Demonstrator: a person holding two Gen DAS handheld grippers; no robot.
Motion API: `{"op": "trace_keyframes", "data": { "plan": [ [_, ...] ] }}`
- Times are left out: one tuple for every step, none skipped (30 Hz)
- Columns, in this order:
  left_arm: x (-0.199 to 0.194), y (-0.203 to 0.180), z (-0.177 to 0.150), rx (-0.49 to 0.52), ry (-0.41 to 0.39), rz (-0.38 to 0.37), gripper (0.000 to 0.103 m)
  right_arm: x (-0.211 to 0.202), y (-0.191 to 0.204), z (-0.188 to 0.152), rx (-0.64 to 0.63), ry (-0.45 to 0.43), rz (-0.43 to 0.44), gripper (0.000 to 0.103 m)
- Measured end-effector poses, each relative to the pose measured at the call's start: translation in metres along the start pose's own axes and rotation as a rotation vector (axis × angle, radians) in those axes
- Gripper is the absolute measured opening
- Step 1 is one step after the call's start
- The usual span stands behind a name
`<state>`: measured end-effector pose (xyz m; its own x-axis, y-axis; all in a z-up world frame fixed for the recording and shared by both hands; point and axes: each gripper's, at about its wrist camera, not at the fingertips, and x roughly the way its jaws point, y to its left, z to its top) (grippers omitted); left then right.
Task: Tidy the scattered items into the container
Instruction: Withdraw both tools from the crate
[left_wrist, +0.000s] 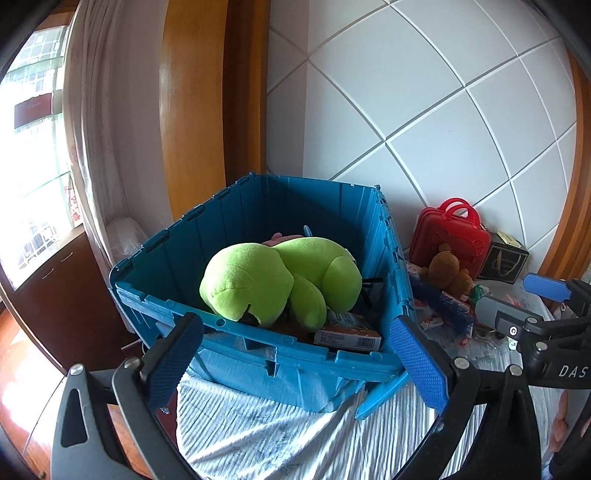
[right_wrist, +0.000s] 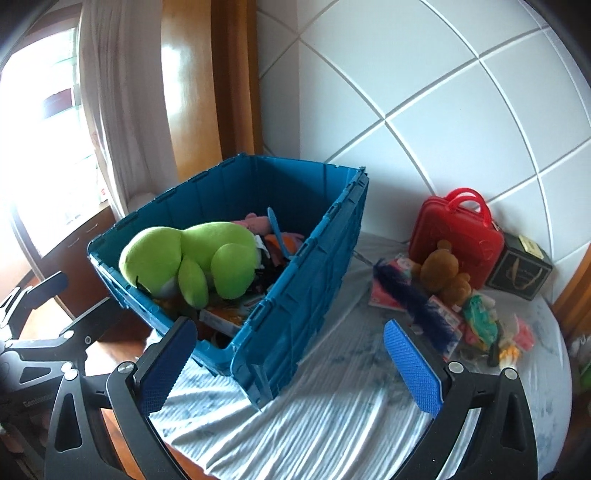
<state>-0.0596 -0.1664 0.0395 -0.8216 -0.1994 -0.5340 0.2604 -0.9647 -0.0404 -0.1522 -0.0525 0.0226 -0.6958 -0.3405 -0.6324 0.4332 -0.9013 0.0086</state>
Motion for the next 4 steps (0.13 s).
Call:
{"op": "trace_keyframes", "data": {
  "plan": [
    [-0.0024, -0.0012, -0.0012, 0.0, -0.006, 0.0, 0.103, -0.0026, -0.0011, -0.0019, 0.002, -0.003, -0.003, 0.103],
    [-0.0044, -0.002, -0.0019, 0.002, -0.009, -0.002, 0.103, -0.0053, -0.0026, -0.0037, 0.006, -0.006, -0.001, 0.103],
    [-0.0065, -0.0034, -0.0028, 0.004, -0.012, -0.004, 0.103, -0.0079, -0.0043, -0.0052, 0.009, -0.009, 0.002, 0.103],
    [-0.0082, -0.0042, -0.0034, 0.003, -0.014, -0.005, 0.103, -0.0106, -0.006, -0.0064, 0.011, -0.014, 0.004, 0.103]
  ]
}}
